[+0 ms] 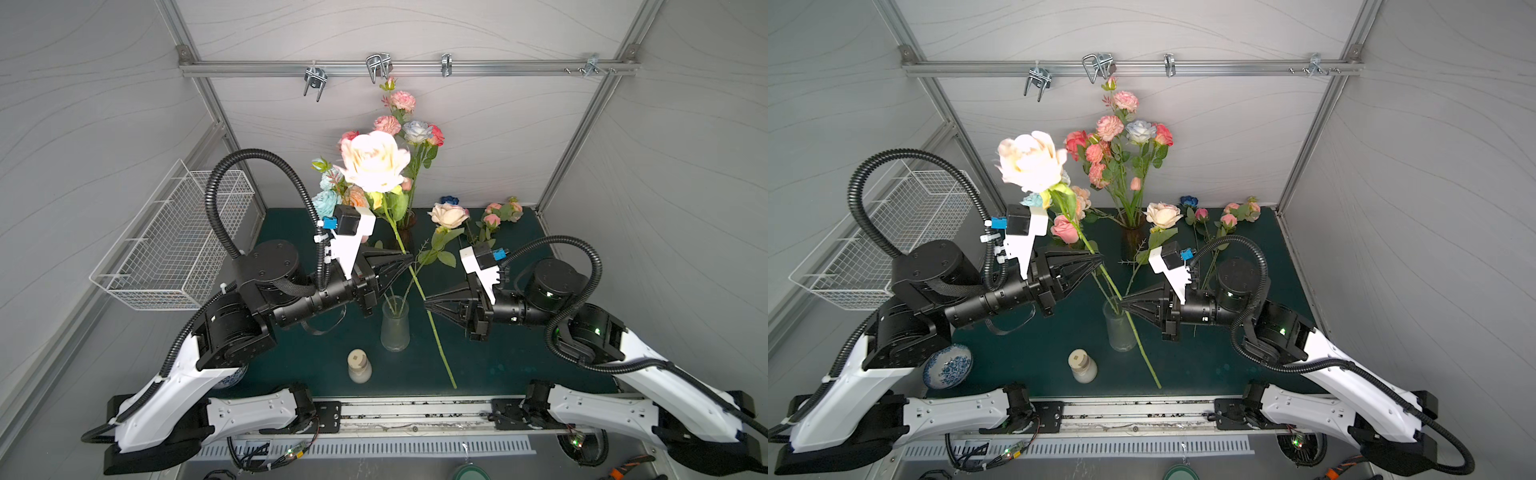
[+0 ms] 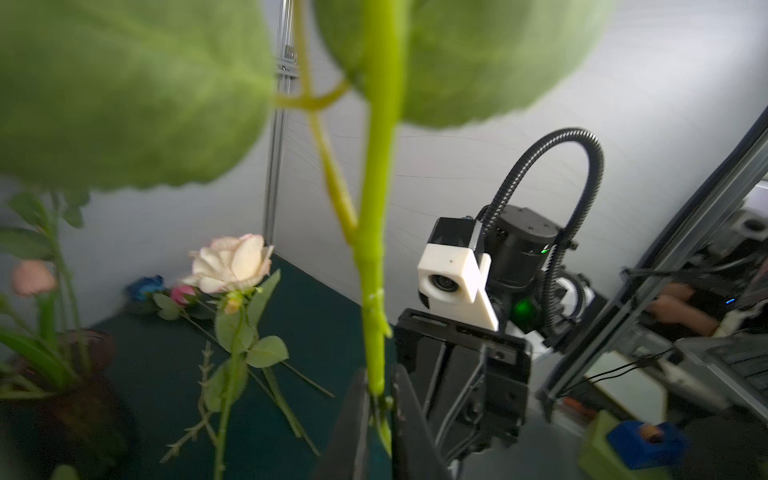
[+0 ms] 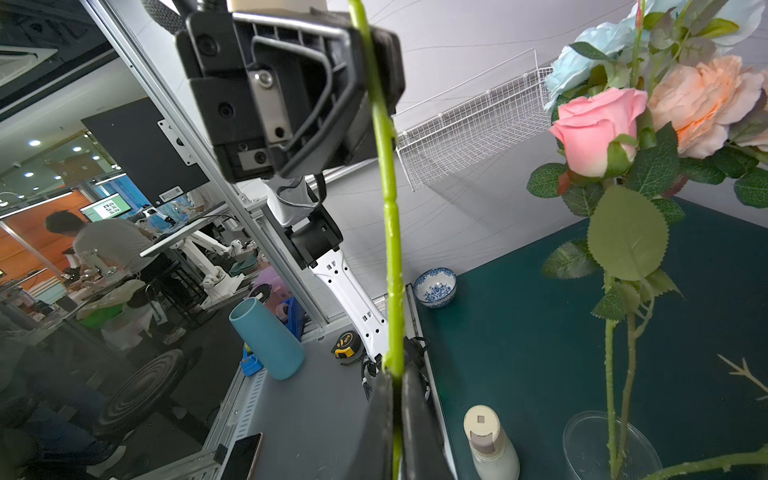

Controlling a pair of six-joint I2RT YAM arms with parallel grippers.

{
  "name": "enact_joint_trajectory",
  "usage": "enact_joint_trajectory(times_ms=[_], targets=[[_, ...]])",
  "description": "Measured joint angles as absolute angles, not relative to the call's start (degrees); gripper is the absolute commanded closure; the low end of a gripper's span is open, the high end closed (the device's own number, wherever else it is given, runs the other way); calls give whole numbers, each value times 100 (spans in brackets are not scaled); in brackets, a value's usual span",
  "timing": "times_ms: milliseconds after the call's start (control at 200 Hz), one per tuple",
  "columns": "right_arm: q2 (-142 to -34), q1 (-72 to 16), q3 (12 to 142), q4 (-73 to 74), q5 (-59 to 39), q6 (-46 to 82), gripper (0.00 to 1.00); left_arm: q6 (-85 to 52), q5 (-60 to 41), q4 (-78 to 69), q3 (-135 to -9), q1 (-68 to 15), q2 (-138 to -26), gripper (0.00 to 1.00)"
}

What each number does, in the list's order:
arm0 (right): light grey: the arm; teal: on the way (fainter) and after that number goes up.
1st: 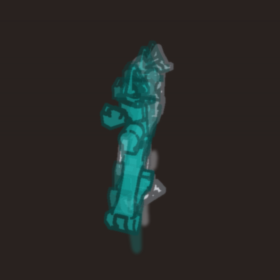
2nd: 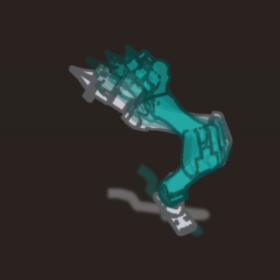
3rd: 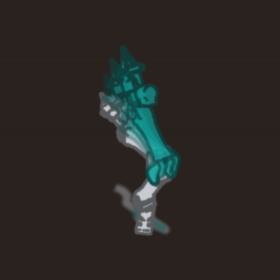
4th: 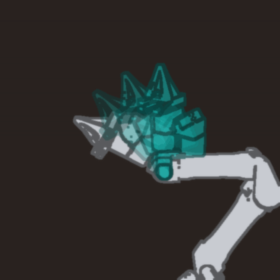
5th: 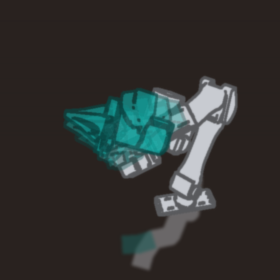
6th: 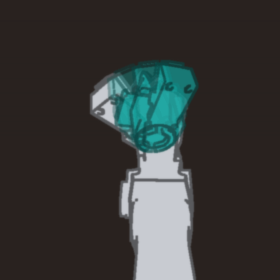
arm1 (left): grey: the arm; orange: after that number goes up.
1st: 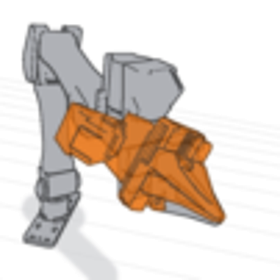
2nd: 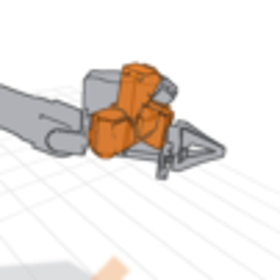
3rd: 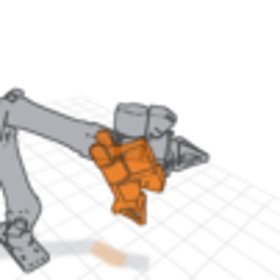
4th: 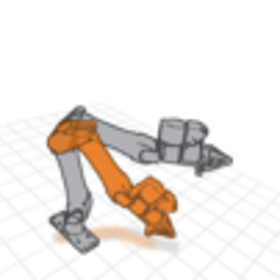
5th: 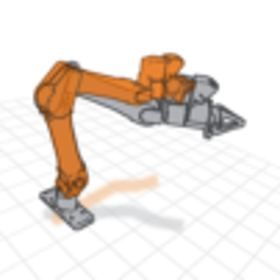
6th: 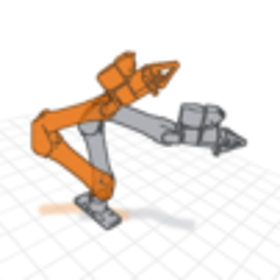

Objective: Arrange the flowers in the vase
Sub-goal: 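Grasp the cream rose stem with the left gripper above the right gripper, then lower the cream rose into the vase with the left while the right draws back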

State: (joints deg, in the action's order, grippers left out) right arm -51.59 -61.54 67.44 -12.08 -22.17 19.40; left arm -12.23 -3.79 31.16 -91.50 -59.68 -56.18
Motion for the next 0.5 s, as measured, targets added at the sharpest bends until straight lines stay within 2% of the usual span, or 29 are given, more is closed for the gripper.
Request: enact_joint_trajectory(times_ms=[10, 35, 100, 145, 250, 500], targets=[[-5159, -6154, 6740, -1205, -2209, 1935, 100, -1149, -366, 3131, -9157, -5968, -5621, 100], [-5159, -6156, 6735, -1210, -2178, 1927, 90, -1177, -340, 3164, -9172, -5968, -5629, 100], [-5155, -6156, 6700, -1223, -2102, 1922, 53, -1129, -252, 3234, -9207, -5968, -5653, 100], [-5144, -6158, 6665, -1258, -2021, 1892, 42, -1076, -187, 3275, -9240, -5968, -5675, 100], [-5024, -6158, 6591, -1428, -1678, 1791, 35, -893, 78, 3336, -9358, -5968, -5743, 100], [-4228, -6139, 6565, -1876, -812, 1481, 33, -119, 1214, 3452, -9727, -6075, -6073, 100]])
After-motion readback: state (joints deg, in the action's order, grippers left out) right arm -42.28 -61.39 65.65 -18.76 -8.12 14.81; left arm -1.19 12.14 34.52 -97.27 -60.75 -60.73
